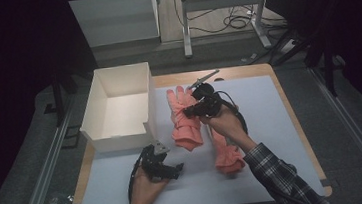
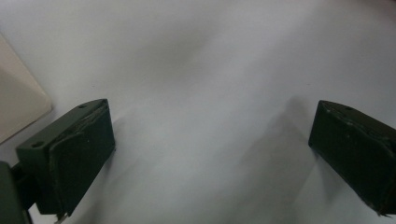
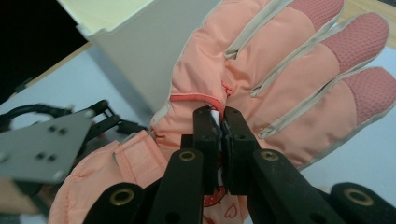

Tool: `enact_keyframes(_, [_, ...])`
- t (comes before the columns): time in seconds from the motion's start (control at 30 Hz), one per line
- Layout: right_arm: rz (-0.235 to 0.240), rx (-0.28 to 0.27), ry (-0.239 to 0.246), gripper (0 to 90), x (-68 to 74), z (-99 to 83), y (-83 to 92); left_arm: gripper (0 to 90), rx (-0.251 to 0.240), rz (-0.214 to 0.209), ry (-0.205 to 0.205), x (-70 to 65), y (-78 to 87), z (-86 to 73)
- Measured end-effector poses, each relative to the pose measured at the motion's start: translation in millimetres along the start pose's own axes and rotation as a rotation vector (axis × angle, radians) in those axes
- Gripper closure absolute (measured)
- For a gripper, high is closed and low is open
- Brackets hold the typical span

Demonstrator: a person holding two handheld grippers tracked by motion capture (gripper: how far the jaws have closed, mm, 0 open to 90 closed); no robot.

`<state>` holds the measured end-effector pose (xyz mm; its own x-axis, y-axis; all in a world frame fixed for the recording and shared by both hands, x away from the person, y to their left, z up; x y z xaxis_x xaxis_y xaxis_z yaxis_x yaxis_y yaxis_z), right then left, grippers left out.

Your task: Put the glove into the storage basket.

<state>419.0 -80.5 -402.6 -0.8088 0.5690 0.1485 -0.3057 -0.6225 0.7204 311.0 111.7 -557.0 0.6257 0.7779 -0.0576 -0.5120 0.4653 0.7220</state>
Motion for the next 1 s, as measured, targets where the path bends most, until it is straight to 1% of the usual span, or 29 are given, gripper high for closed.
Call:
enact_keyframes(0.1, [-0.003,-0.009,0.007,85.4,1.3,-7.0,16.6,0.3,0.0,0.0,0.002,-0.2,0.1,0.0])
enact_keyframes(0.2, [-0.015,-0.011,0.004,85.3,0.1,-17.1,33.8,0.4,0.0,0.0,0.001,-0.2,0.1,0.1])
enact_keyframes(0.23, [-0.015,-0.011,0.004,85.3,0.1,-17.1,33.8,0.4,0.0,0.0,0.001,-0.2,0.1,0.1])
enact_keyframes(0.27, [-0.019,-0.011,0.0,85.3,-0.8,-21.1,39.4,0.4,0.0,0.001,0.001,-0.2,0.1,0.1])
enact_keyframes(0.3, [-0.032,-0.009,-0.003,85.3,-3.4,-29.7,50.2,0.3,0.0,0.001,0.001,-0.2,0.1,0.1])
enact_keyframes(0.33, [-0.04,-0.005,-0.005,85.3,-5.3,-34.2,55.3,0.4,0.001,0.001,0.001,-0.2,0.1,0.1])
enact_keyframes(0.37, [-0.047,-0.004,-0.011,85.3,-7.0,-38.9,60.0,0.3,0.0,0.001,0.001,-0.2,0.1,0.1])
enact_keyframes(0.4, [-0.047,-0.004,-0.011,85.3,-7.0,-38.9,60.0,0.4,0.0,0.001,0.001,-0.2,0.1,0.1])
enact_keyframes(0.43, [-0.062,0.0,-0.018,85.3,-10.7,-48.7,68.3,0.3,0.001,0.001,0.001,-0.2,0.1,0.1])
enact_keyframes(0.53, [-0.083,0.013,-0.026,85.3,-14.5,-63.7,77.6,0.4,0.001,0.001,0.0,-0.2,0.2,0.1])
enact_keyframes(0.57, [-0.083,0.013,-0.026,85.3,-14.5,-63.7,77.6,0.4,0.002,0.0,0.0,-0.2,0.2,0.1])
enact_keyframes(0.6, [-0.088,0.018,-0.029,85.3,-15.3,-68.4,79.6,0.3,0.002,-0.001,0.001,-0.2,0.3,0.1])
enact_keyframes(0.63, [-0.101,0.028,-0.03,85.3,-16.5,-77.2,82.0,0.3,0.002,-0.001,0.001,-0.2,0.3,0.1])
enact_keyframes(0.67, [-0.101,0.028,-0.03,85.3,-16.5,-77.2,82.0,0.3,0.001,-0.001,0.001,-0.3,0.2,0.1])
enact_keyframes(0.7, [-0.106,0.03,-0.025,85.3,-17.4,-81.1,82.2,0.4,0.001,-0.001,0.002,-0.3,0.2,0.1])
enact_keyframes(0.73, [-0.109,0.036,-0.029,85.2,-18.7,-87.6,80.8,0.3,0.0,0.0,0.002,-0.3,0.2,0.1])
enact_keyframes(0.83, [-0.116,0.047,-0.025,85.2,-20.0,-92.7,76.9,0.4,-0.001,0.0,0.002,-0.4,0.1,0.1])
enact_keyframes(0.87, [-0.115,0.059,-0.024,85.2,-22.3,-97.3,70.2,0.3,-0.001,0.0,0.002,-0.4,0.1,0.1])
enact_keyframes(1.0, [-0.107,0.078,-0.035,84.8,-27.6,-104.9,56.1,0.4,-0.002,0.0,0.002,-0.4,0.0,0.0])
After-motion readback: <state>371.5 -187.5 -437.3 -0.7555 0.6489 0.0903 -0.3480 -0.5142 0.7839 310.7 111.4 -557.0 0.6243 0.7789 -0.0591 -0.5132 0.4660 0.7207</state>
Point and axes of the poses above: each handheld gripper's, and its own axes: y roughly backward along the jaws, z roughly out of its top, x roughly to its left, the point moved 1 cm from there along -y, roughly forward along the jaws, and after that the axes turned 1 degree about y, right-handed, at the moved point
